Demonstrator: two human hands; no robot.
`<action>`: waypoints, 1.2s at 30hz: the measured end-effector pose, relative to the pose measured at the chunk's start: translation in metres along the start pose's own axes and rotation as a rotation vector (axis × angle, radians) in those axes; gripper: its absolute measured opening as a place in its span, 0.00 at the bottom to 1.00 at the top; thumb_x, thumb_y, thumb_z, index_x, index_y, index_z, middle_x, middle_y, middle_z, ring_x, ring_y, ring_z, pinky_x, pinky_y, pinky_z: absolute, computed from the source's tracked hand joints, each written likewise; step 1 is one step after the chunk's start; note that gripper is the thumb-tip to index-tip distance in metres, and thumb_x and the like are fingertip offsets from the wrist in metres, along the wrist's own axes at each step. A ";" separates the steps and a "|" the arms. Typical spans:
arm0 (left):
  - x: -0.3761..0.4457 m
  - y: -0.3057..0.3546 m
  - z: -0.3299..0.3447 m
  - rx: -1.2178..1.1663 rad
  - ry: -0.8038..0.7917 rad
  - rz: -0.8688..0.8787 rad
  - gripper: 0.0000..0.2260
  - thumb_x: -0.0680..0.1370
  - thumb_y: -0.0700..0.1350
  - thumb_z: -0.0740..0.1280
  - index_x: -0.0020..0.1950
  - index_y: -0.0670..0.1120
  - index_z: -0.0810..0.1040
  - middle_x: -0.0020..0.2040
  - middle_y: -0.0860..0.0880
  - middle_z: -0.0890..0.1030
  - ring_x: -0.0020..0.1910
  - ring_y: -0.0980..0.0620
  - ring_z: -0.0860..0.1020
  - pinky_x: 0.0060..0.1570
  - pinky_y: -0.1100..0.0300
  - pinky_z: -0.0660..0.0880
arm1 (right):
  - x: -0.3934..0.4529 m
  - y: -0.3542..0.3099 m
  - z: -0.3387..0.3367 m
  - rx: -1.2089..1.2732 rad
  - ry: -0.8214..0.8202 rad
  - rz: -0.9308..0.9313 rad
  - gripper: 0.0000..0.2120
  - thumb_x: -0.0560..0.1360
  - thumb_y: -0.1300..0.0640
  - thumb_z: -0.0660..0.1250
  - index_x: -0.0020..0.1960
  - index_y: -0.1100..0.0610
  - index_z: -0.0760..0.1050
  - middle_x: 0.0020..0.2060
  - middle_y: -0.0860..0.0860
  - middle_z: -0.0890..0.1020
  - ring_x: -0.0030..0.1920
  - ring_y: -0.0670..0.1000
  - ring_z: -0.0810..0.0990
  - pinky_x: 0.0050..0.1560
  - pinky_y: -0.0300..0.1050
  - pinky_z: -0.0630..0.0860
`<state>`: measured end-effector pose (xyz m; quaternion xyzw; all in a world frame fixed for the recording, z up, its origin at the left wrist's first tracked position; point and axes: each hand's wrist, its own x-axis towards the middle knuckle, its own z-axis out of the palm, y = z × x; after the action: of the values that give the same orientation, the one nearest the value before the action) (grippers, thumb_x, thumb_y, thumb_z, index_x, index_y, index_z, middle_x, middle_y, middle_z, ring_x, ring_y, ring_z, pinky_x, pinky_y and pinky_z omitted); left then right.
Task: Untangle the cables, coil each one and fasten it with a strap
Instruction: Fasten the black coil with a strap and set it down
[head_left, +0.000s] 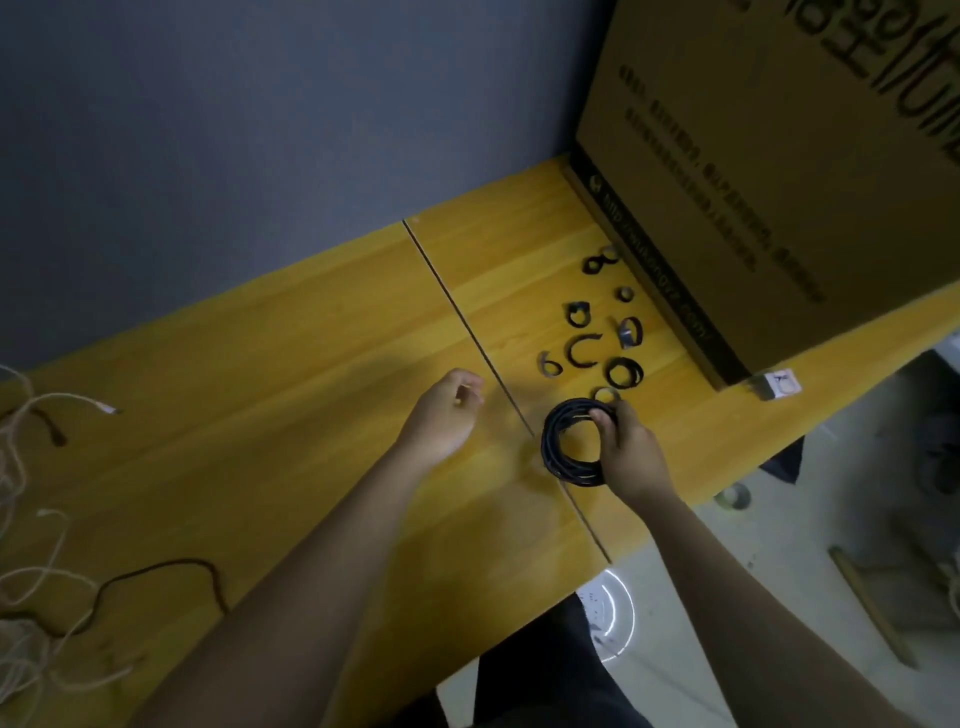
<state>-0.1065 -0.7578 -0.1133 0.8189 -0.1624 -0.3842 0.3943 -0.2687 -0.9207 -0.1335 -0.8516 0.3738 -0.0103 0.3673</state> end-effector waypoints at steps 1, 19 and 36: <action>0.008 0.006 0.011 0.018 0.005 -0.019 0.08 0.83 0.46 0.55 0.57 0.51 0.72 0.52 0.52 0.76 0.50 0.42 0.79 0.44 0.52 0.74 | 0.011 0.007 -0.008 -0.018 -0.020 -0.027 0.15 0.82 0.49 0.54 0.57 0.59 0.70 0.37 0.51 0.76 0.34 0.56 0.76 0.30 0.48 0.66; 0.164 0.073 0.115 0.872 0.096 0.028 0.17 0.81 0.54 0.60 0.64 0.46 0.73 0.65 0.44 0.71 0.68 0.42 0.63 0.64 0.50 0.60 | 0.130 0.063 -0.075 -0.214 -0.257 -0.325 0.22 0.79 0.44 0.51 0.64 0.58 0.69 0.36 0.46 0.74 0.27 0.41 0.67 0.22 0.34 0.61; 0.045 0.076 0.034 -0.420 0.293 0.215 0.08 0.77 0.40 0.67 0.42 0.52 0.78 0.39 0.54 0.80 0.33 0.60 0.79 0.31 0.65 0.76 | 0.104 -0.057 -0.073 0.104 -0.355 -0.560 0.07 0.81 0.51 0.55 0.54 0.52 0.70 0.32 0.41 0.73 0.31 0.37 0.75 0.27 0.30 0.65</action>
<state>-0.1005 -0.8497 -0.0908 0.7440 -0.1065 -0.2429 0.6132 -0.1794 -1.0067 -0.0711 -0.8898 0.0546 0.0185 0.4527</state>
